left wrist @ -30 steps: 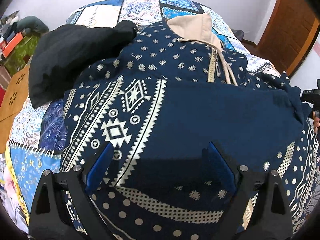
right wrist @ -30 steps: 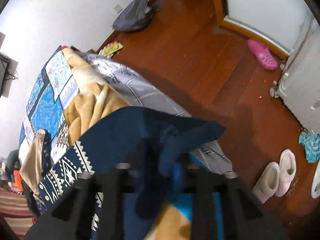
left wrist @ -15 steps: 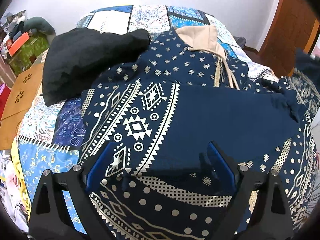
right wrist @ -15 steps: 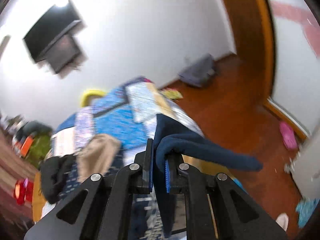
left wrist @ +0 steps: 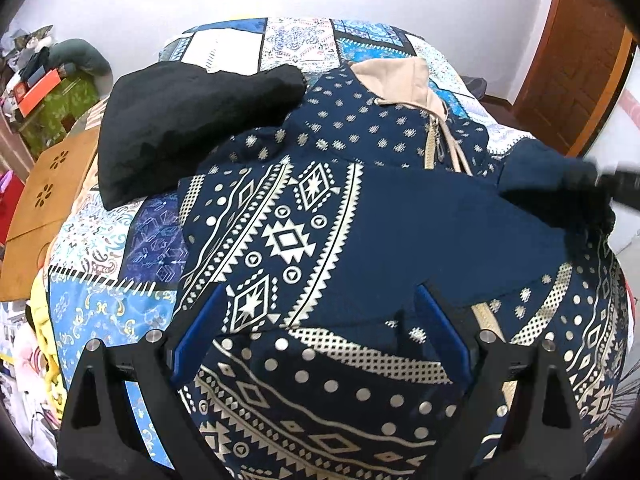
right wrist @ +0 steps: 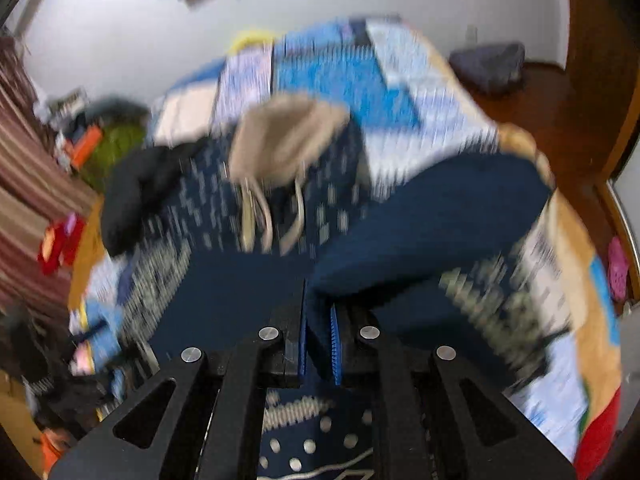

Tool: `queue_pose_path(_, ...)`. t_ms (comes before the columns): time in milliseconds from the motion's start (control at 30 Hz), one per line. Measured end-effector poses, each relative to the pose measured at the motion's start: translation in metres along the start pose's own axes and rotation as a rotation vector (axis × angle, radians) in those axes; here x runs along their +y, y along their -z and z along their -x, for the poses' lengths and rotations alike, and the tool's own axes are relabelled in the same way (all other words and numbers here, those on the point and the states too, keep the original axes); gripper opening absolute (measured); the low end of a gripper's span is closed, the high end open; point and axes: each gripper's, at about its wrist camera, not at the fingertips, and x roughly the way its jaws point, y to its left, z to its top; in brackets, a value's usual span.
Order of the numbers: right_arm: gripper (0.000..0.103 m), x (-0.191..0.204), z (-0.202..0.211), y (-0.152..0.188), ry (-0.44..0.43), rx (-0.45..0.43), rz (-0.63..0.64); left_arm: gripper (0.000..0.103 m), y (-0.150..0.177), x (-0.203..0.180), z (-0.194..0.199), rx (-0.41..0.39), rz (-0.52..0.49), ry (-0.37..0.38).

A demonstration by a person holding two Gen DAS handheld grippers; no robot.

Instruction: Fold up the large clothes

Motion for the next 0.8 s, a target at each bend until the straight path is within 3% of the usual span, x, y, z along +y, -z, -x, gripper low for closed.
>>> queue_pose_path(167, 0.017, 0.014, -0.004, 0.017, 0.058, 0.093, 0.102, 0.095, 0.005, 0.003, -0.004, 0.015, 0.005, -0.003)
queue_pose_path(267, 0.035, 0.018, 0.01, 0.018, 0.018, 0.083, 0.145, 0.095, 0.006, 0.002, -0.007, 0.021, 0.007, -0.001)
queue_pose_path(400, 0.037, 0.013, 0.041, 0.014, -0.014, 0.016, 0.154, 0.095, 0.005, -0.003, -0.008, 0.017, -0.003, -0.004)
queue_pose_path(633, 0.05, -0.038, 0.065, -0.021, 0.028, -0.117, -0.014, 0.095, -0.001, -0.014, -0.004, -0.004, -0.018, 0.006)
queue_pose_path(800, 0.05, -0.091, 0.045, -0.043, 0.071, -0.106, -0.179, 0.095, -0.004, -0.02, 0.0, -0.02, -0.037, 0.011)
